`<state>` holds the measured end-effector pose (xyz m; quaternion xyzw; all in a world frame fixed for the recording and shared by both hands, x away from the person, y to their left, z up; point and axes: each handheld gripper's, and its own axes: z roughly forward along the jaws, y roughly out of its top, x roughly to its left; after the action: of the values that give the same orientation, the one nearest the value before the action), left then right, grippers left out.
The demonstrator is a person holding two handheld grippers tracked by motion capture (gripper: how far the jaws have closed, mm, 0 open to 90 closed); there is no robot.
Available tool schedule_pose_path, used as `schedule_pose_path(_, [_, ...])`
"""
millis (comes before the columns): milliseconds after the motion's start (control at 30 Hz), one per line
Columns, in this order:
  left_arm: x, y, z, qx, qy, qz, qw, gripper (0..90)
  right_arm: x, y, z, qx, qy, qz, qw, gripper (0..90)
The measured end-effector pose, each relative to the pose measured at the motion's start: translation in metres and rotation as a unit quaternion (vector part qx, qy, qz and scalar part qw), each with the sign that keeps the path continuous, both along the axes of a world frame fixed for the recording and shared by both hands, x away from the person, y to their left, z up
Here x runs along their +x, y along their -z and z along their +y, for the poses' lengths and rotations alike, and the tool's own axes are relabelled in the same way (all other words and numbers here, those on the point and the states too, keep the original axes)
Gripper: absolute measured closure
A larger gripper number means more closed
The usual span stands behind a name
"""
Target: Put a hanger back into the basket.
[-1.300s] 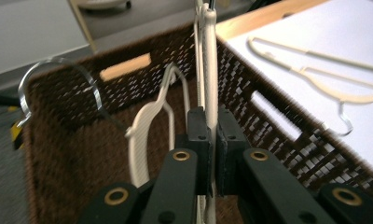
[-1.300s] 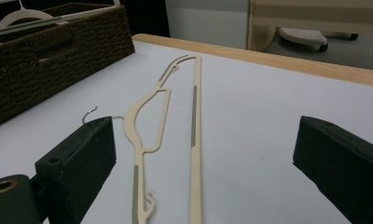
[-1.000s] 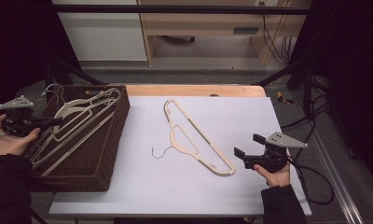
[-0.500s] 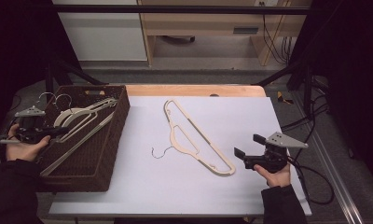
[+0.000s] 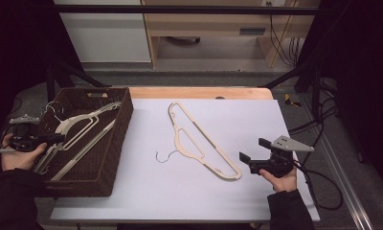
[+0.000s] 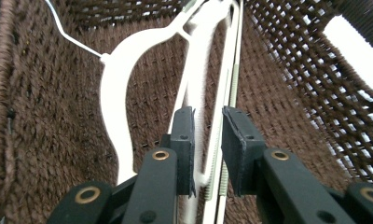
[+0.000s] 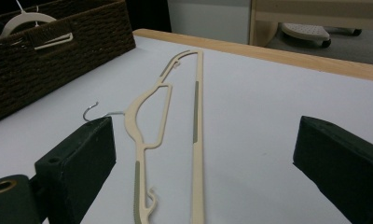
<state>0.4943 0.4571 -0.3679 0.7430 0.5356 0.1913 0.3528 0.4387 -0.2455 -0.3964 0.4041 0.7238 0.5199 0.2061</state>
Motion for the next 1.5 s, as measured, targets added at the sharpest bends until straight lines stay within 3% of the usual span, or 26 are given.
schedule_pose_path(167, [-0.009, -0.011, -0.008, -0.011, -0.005, -0.030, 0.9995, 66.2, 0.000, 0.000, 0.000, 0.004, 0.002, -0.002, 1.0000, 6.0])
schedule_pose_path(333, [-0.022, -0.026, -0.019, -0.028, 0.006, -0.081, 0.9963, 55.4, -0.001, -0.001, 0.000, 0.005, 0.002, -0.002, 1.0000, 6.0])
schedule_pose_path(567, [-0.038, -0.044, -0.036, -0.076, 0.007, -0.150, 0.9858, 33.0, -0.001, -0.001, 0.001, 0.007, 0.002, -0.002, 1.0000, 6.1])
schedule_pose_path(767, [-0.051, -0.052, -0.067, -0.090, 0.039, -0.187, 0.9776, 22.9, 0.000, -0.003, 0.005, 0.008, -0.004, -0.007, 0.9999, 6.5])
schedule_pose_path(867, [-0.058, -0.051, -0.089, -0.101, 0.062, -0.204, 0.9718, 20.7, 0.001, -0.003, 0.009, 0.007, -0.011, -0.007, 0.9999, 6.9])
schedule_pose_path(967, [-0.061, -0.049, -0.112, -0.104, 0.081, -0.212, 0.9683, 18.6, 0.003, -0.004, 0.014, 0.005, -0.016, -0.008, 0.9998, 6.9])
schedule_pose_path(1167, [-0.063, -0.040, -0.151, -0.102, 0.116, -0.214, 0.9644, 15.5, 0.005, -0.004, 0.023, 0.005, -0.030, -0.009, 0.9995, 7.7])
schedule_pose_path(1500, [-0.057, -0.014, -0.205, -0.098, 0.165, -0.180, 0.9647, 14.6, 0.006, 0.005, 0.034, -0.001, -0.037, 0.001, 0.9993, 7.8])
